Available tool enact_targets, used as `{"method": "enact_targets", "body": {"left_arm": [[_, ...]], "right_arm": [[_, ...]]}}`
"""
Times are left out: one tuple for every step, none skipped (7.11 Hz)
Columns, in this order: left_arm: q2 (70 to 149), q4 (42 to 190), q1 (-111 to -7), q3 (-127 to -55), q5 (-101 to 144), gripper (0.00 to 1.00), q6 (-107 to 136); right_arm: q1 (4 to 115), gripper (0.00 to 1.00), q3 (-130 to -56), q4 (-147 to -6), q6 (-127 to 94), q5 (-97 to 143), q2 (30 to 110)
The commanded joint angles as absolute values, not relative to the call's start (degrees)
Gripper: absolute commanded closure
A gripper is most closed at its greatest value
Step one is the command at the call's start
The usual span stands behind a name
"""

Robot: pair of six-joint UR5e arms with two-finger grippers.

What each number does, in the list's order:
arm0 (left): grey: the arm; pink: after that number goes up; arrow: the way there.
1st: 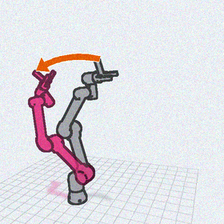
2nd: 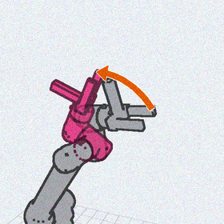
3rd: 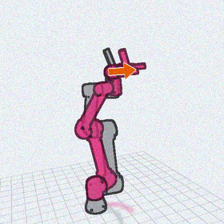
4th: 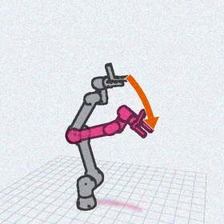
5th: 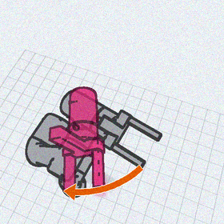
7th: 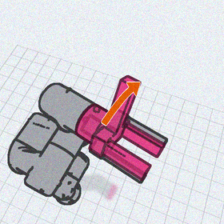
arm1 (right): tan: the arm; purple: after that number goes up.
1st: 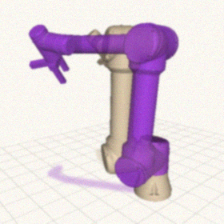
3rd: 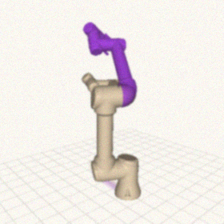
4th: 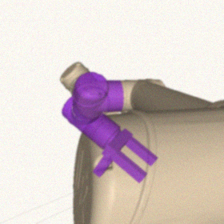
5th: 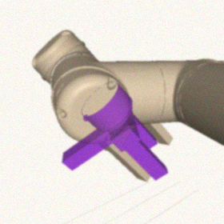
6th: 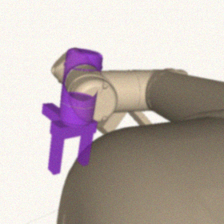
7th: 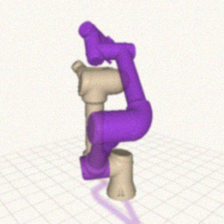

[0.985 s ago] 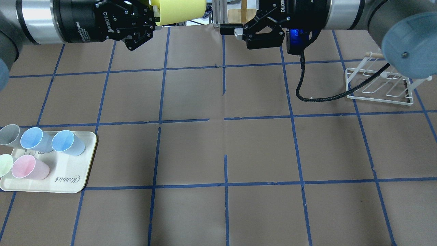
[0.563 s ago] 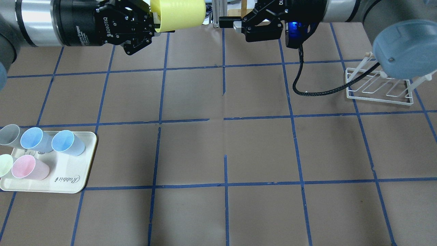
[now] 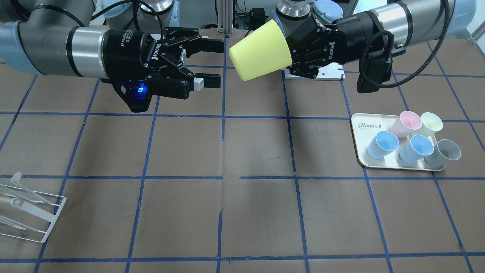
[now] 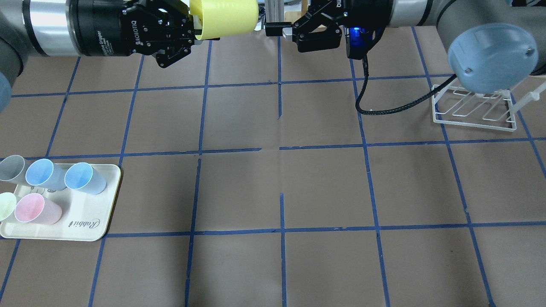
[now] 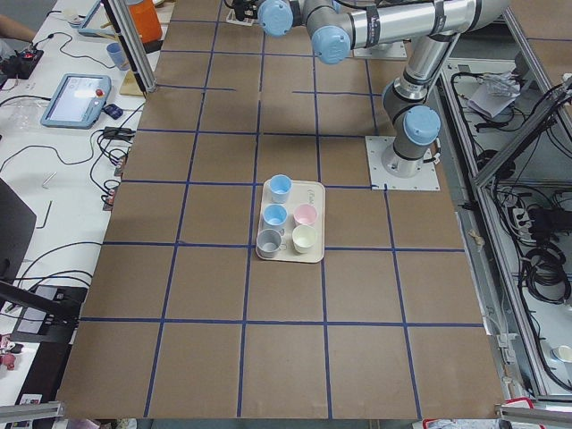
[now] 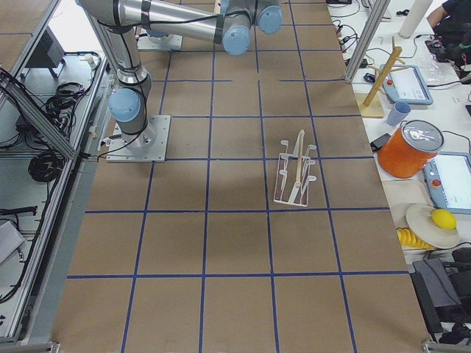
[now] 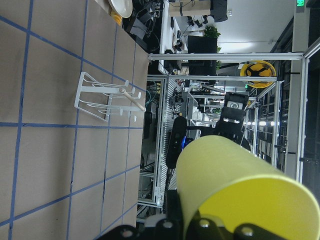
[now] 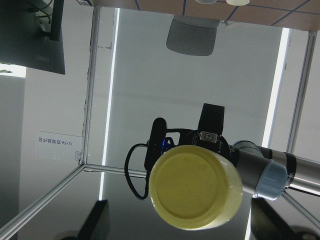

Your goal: Transfer IKEA cup to right arm and place on rack

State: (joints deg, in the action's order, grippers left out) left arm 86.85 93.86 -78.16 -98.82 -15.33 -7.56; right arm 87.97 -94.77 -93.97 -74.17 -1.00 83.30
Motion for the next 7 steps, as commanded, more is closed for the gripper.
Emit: {"method": "enact_targets", "body": {"left_arm": [[86.6,93.8,-78.4,-98.8,-15.3,1.0,-7.6],[86.7,93.8,-78.3,-98.8,-15.3,1.0,-7.6],[86.7,93.8,-78.3,-98.8,-15.3,1.0,-7.6],[86.7,93.8,-78.3,-98.9,-15.3,1.0,-7.6],[86.7,93.8,-78.3,-99.1,-15.3,1.0,-7.6],[86.7,93.8,-78.3,-99.2,-15.4,1.0,-7.6],[86.7,93.8,-78.3,-99.4,-15.3,1.0,-7.6]], "right_arm": [[88.7,0.0,-93.5,-94.3,-76.2,-1.0,82.7],[88.9,0.0,-92.9,-94.2,-76.6,-1.1,81.9],[90.0,0.0,-92.8,-94.2,-76.6,-1.0,81.7],[91.1,0.0,-92.8,-94.2,-76.7,-1.1,81.7],[91.4,0.0,-92.8,-94.2,-77.3,-1.1,81.7],[91.6,0.0,-92.8,-94.2,-77.4,-1.1,81.7],[91.6,0.04,-92.8,-94.1,-77.5,-1.0,81.7]]}}
